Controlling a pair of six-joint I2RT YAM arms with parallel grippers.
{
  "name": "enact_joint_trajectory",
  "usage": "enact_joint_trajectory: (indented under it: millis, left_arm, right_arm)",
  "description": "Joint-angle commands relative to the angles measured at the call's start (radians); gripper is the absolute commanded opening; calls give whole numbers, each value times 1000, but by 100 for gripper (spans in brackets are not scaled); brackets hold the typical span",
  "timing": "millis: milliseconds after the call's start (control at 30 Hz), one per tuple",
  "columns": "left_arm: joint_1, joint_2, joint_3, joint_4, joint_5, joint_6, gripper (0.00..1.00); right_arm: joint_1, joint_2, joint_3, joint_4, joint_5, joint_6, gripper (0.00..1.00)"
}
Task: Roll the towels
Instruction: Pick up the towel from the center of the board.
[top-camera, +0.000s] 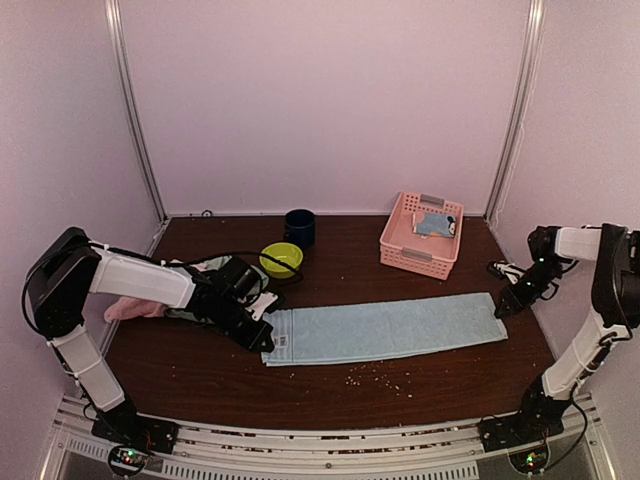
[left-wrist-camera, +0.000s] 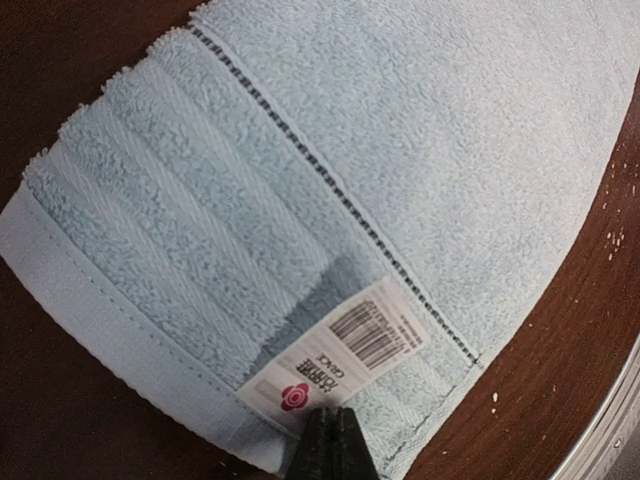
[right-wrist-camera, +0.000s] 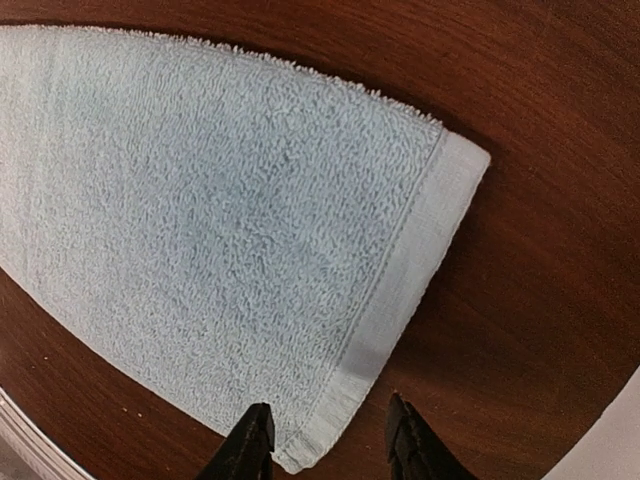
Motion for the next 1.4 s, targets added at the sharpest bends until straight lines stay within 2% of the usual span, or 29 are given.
enact_joint_trajectory:
  millis: [0, 433, 1000, 1367]
  left_arm:
    - [-3, 31, -18, 6, -5, 7, 0]
    - [-2, 22, -35, 26, 10, -2, 0]
    - [-2, 39, -31, 27, 16, 7, 0]
    - [-2, 38, -34, 27, 15, 10, 0]
  right_arm:
    - [-6, 38, 31, 25, 12, 106, 42]
    - [-5, 147, 76, 42, 17, 165, 45]
    - [54, 188, 24, 85, 31, 177, 38]
    - [102, 188, 16, 103, 3, 189, 37]
